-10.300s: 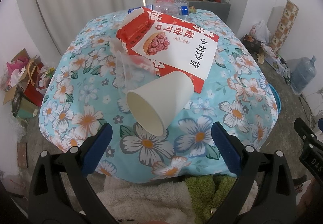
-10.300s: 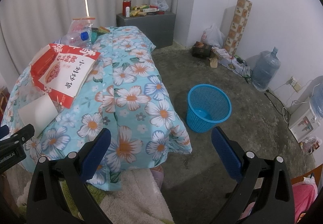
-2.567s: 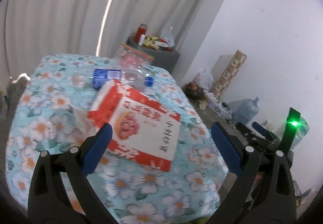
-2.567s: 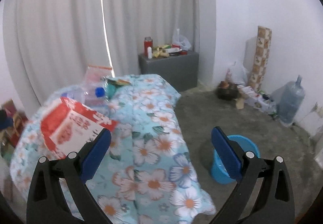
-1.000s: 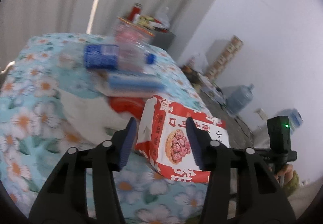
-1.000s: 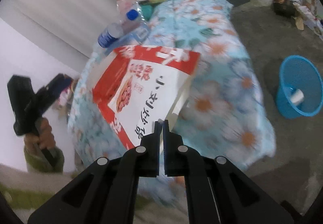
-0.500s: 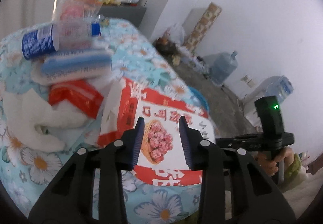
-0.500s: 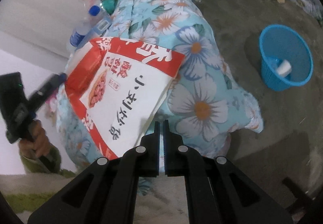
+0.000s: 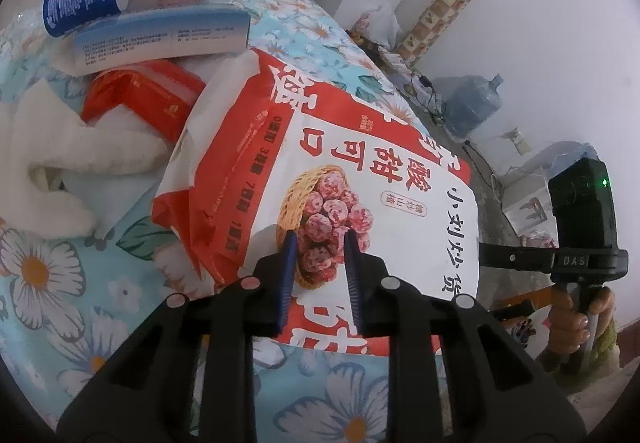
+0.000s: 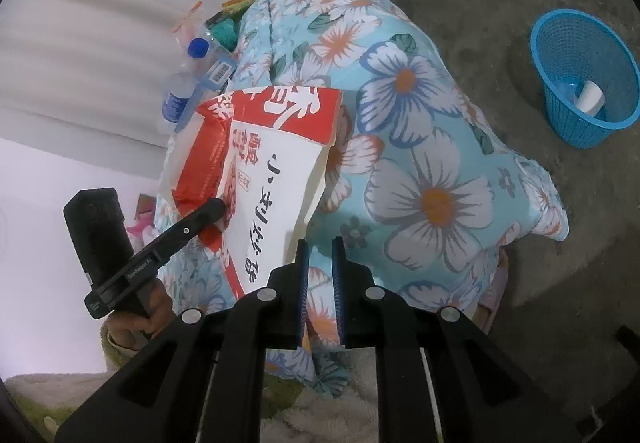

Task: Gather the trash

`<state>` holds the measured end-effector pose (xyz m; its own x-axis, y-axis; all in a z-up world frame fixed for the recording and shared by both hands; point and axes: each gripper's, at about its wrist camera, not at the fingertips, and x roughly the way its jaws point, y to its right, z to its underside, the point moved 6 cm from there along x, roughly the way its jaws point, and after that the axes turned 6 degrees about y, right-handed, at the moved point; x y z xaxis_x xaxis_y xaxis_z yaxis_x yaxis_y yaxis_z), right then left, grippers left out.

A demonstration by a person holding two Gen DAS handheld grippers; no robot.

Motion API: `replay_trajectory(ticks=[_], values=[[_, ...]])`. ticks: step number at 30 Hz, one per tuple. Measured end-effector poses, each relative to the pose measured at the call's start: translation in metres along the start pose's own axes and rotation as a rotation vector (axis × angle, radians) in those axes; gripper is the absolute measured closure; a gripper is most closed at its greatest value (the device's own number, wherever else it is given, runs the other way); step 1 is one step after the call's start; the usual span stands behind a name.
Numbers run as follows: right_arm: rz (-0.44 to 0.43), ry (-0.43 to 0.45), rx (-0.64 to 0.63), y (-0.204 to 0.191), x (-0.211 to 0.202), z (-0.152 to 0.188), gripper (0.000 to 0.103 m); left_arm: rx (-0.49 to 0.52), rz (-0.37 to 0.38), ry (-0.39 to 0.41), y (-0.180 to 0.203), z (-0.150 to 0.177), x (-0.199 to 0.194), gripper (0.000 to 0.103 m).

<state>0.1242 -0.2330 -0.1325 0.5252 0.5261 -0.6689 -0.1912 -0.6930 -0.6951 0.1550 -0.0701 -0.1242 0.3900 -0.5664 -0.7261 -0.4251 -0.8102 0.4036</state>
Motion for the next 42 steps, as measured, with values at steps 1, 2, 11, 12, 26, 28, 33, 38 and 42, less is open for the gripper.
replay_trajectory(ticks=[1, 2, 11, 12, 26, 28, 33, 38, 42], values=[[-0.003, 0.004, -0.001, -0.001, 0.000, 0.000, 0.091, 0.001, -0.006, -0.002, -0.001, 0.000, 0.001, 0.083], [-0.013, 0.009, -0.001, -0.002, 0.000, 0.000, 0.091, 0.004, -0.008, -0.002, -0.002, 0.001, 0.001, 0.085], [-0.198, 0.090, -0.051, -0.048, -0.014, -0.007, 0.091, 0.029, -0.012, 0.009, -0.001, 0.003, -0.003, 0.086], [-0.208, 0.097, -0.059, -0.053, -0.014, -0.009, 0.091, 0.024, -0.008, 0.008, -0.002, 0.003, -0.003, 0.086], [-0.320, 0.064, -0.213, -0.123, 0.034, -0.036, 0.091, -0.119, 0.090, 0.005, -0.019, 0.008, -0.010, 0.098], [-0.329, 0.049, -0.235, -0.133, 0.045, -0.040, 0.091, -0.144, 0.101, 0.002, -0.024, 0.009, -0.010, 0.099], [-0.292, -0.004, -0.290, -0.150, 0.076, -0.047, 0.092, -0.185, 0.142, 0.002, -0.030, 0.013, -0.013, 0.102], [-0.228, -0.085, -0.298, -0.147, 0.110, -0.052, 0.097, -0.225, 0.184, -0.006, -0.038, 0.019, -0.019, 0.103], [-0.242, -0.160, -0.243, -0.141, 0.131, -0.059, 0.103, -0.226, 0.190, -0.011, -0.043, 0.029, -0.036, 0.103]])
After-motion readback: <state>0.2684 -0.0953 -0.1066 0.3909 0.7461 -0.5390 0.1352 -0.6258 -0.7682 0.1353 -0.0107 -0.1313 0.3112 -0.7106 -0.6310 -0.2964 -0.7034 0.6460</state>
